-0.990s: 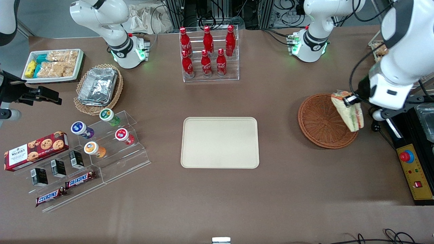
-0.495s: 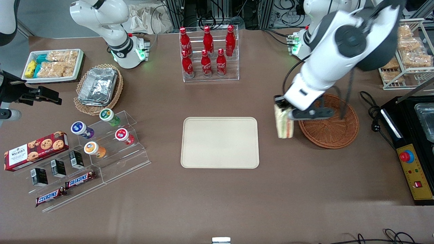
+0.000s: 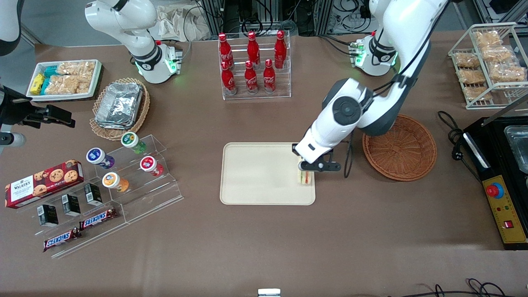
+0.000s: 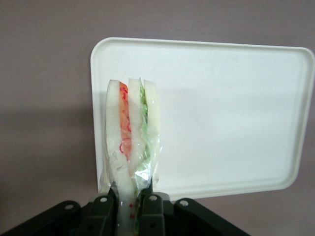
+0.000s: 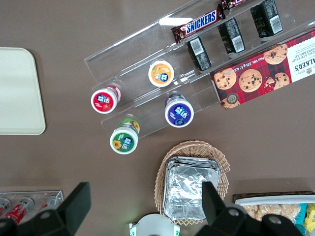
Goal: Place sandwich from basket to tray
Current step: 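Lower the sandwich onto the cream tray with the left gripper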
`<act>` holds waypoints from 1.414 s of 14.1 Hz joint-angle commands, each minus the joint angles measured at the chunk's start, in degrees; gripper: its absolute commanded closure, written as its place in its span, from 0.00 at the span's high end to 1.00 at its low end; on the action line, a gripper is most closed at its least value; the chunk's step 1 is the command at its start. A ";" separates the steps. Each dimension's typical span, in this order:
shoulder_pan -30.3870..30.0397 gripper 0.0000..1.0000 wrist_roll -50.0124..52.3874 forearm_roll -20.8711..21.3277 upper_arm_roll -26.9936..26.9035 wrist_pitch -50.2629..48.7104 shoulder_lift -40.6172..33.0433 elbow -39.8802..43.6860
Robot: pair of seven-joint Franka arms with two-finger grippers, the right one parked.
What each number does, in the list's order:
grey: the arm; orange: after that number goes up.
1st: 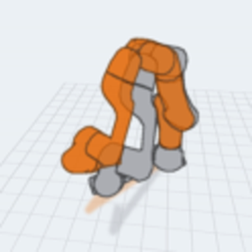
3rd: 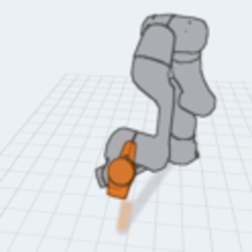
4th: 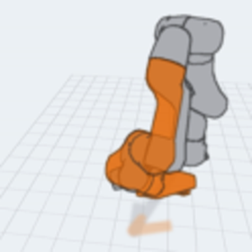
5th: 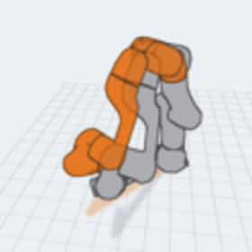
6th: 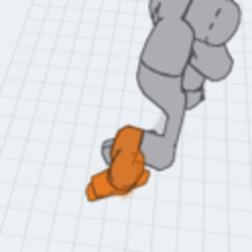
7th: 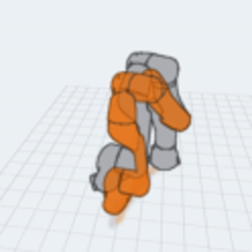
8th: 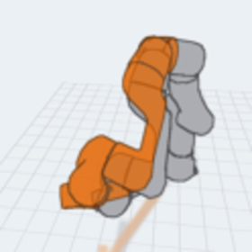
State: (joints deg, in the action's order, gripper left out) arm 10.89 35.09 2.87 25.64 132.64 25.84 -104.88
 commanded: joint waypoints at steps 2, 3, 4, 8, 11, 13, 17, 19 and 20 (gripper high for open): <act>1.06 0.00 5.76 7.58 -0.41 3.67 5.36 1.43; 1.15 0.00 6.47 8.55 -0.33 3.67 5.80 1.43; 1.15 0.00 6.65 9.00 -0.41 3.76 6.32 1.43; 1.15 1.00 10.07 12.14 -0.50 4.99 7.56 1.78; 1.15 1.00 11.40 13.04 -0.50 4.99 8.00 1.96; 0.98 1.00 11.31 12.96 -0.50 4.30 7.39 2.39; 0.89 1.00 11.49 12.08 -0.41 -8.06 3.97 7.73; 0.54 1.00 11.14 11.81 -0.24 -16.85 2.56 13.27; 0.54 1.00 11.14 11.81 -0.24 -20.55 1.85 15.64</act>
State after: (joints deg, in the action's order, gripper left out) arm 11.15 45.25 14.44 25.46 119.35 29.82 -93.78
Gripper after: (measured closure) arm 0.000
